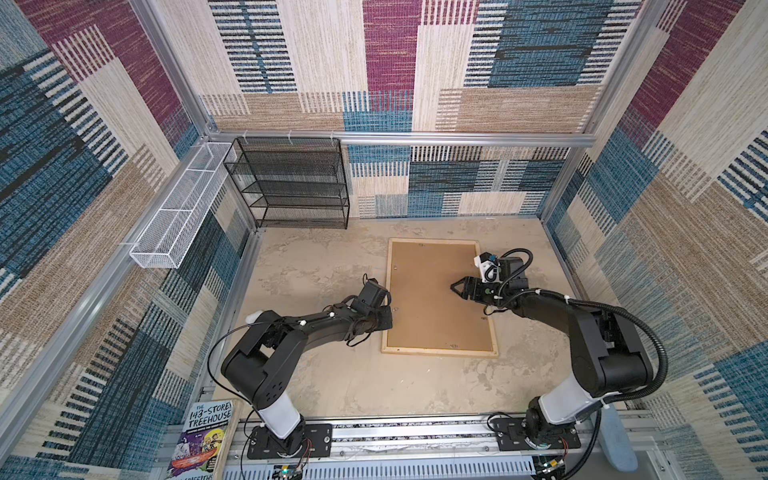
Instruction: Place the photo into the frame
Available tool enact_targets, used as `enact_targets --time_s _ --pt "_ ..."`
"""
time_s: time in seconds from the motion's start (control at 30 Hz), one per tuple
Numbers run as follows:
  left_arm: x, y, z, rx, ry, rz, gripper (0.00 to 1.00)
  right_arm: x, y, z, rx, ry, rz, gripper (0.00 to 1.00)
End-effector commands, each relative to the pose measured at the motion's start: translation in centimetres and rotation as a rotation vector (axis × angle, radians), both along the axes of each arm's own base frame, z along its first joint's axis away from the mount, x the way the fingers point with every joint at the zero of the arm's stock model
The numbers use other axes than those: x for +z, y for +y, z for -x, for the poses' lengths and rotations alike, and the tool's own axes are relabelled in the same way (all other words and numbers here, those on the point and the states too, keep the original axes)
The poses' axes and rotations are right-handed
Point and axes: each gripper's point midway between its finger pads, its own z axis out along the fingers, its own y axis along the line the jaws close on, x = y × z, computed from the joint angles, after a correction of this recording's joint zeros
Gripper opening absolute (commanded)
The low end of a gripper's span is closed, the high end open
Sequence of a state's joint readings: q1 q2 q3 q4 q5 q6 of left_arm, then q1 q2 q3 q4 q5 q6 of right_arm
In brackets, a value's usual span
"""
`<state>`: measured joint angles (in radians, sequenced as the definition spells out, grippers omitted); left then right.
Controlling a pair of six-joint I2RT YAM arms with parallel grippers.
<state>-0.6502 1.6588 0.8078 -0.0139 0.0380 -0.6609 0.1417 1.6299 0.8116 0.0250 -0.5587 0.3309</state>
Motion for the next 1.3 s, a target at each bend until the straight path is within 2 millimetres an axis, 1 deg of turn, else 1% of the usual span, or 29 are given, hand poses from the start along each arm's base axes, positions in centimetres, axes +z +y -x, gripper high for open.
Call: enact_targets --time_s 0.0,0.13,0.17,0.27,0.33,0.4,0.47,0.53,0.57,0.63,0.67,0.8,0.9,1.0,1.07,1.27 --pt "-0.6 -0.2 3.0 -0.022 0.095 0.046 0.12 0.8 2.2 -0.8 0.035 -0.032 -0.038 0.78" --pt "-0.3 0.7 5.1 0.022 0.104 0.069 0.12 0.5 4.5 -1.2 0.069 -0.032 -0.056 0.78" --pt "-0.3 0.9 5.5 0.037 0.107 0.066 0.14 0.3 5.1 -1.3 0.079 -0.029 -0.062 0.78" --pt "0.5 1.9 5.5 0.075 0.078 0.051 0.29 0.0 6.7 -1.7 0.103 -0.024 -0.074 0.78" --pt "1.3 2.3 4.8 0.090 0.042 0.021 0.35 -0.1 7.7 -2.0 0.123 -0.023 -0.086 0.76" --pt "2.4 2.6 3.5 0.097 0.000 -0.020 0.36 -0.1 8.8 -2.2 0.145 -0.020 -0.097 0.74" --pt "3.3 2.4 2.2 0.086 -0.030 -0.047 0.37 -0.2 9.7 -2.2 0.163 -0.019 -0.105 0.73" --pt "4.2 2.0 0.7 0.075 -0.055 -0.067 0.37 -0.3 10.6 -2.0 0.178 -0.018 -0.114 0.69" --pt "4.4 2.0 -0.1 0.072 -0.060 -0.083 0.37 -0.3 10.9 -1.9 0.185 -0.016 -0.118 0.65" --pt "4.4 1.8 -1.6 0.062 -0.063 -0.098 0.38 -0.3 11.6 -1.8 0.200 -0.018 -0.132 0.54" --pt "4.1 1.8 -2.3 0.056 -0.049 -0.088 0.38 -0.3 12.0 -1.8 0.208 -0.017 -0.140 0.49" --pt "2.3 1.6 -4.7 0.059 0.012 -0.003 0.33 -0.6 13.1 -1.9 0.234 -0.014 -0.156 0.35" --pt "1.8 0.7 -5.5 0.043 0.017 0.063 0.30 -1.0 13.8 -2.1 0.253 -0.012 -0.165 0.26" --pt "1.6 0.4 -5.8 0.039 0.019 0.071 0.27 -1.5 14.4 -2.5 0.266 -0.006 -0.165 0.21" --pt "1.7 0.3 -5.8 0.039 0.010 0.078 0.27 -1.8 14.8 -3.0 0.275 -0.003 -0.164 0.15" --pt "1.6 0.3 -5.9 0.040 0.007 0.078 0.27 -2.9 15.8 -3.8 0.288 0.012 -0.167 0.11"
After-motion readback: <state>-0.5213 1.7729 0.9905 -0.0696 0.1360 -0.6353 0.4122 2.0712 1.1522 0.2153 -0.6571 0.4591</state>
